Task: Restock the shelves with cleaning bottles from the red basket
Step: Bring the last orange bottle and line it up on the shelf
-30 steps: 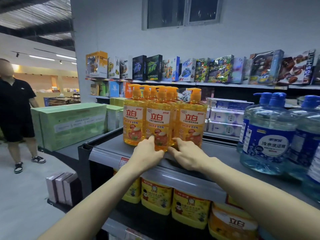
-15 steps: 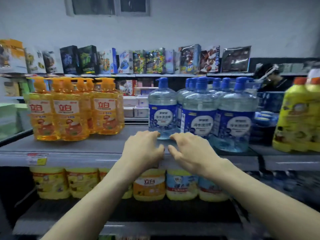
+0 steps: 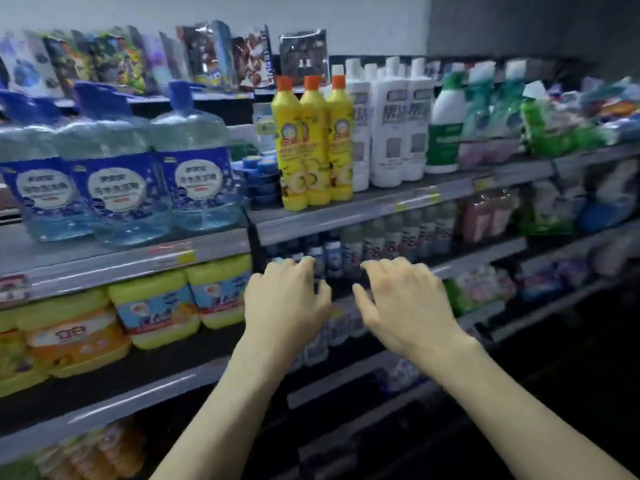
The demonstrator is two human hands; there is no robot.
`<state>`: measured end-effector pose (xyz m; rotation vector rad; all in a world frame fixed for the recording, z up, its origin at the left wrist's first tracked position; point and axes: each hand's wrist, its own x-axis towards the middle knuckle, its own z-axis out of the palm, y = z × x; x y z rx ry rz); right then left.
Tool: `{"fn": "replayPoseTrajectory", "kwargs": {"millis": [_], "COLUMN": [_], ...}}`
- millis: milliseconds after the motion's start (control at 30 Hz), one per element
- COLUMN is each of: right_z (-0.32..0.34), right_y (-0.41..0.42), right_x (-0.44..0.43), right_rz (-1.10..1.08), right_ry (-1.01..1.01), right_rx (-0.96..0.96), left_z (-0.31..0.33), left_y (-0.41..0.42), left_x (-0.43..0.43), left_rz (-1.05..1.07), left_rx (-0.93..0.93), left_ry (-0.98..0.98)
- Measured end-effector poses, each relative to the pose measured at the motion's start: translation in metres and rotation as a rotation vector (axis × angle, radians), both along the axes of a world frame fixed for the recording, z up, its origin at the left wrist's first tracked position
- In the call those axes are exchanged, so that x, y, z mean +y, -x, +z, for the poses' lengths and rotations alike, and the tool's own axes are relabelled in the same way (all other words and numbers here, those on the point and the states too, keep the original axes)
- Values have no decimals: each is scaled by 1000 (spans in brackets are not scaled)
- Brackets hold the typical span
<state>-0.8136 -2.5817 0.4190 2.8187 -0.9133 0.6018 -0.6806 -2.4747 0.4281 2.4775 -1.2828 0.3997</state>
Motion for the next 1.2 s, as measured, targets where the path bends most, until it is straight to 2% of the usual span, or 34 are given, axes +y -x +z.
{"fn": "replayPoseTrajectory", "kwargs": {"millis": [367,567,833,1200], "right_z": [-136,-179,-250,-337], "right_y": [186,236,290,401], "right_x": [-84,-117,-138,-164], "right_rz": [-493,-684,-948,-1102], "right_ry": [-230,-337,-518,-794], "right_rx": [106,142,177,166], "left_z": [-127,-182,-253,-351], "left_y": [170,223,277,370], "left_x": [-144,-214,-284,-352], "left_rz": [-440,-655,-908,-973], "left_rx": [182,271,263,207], "left_ry": [-331,-419,-605,-942]}}
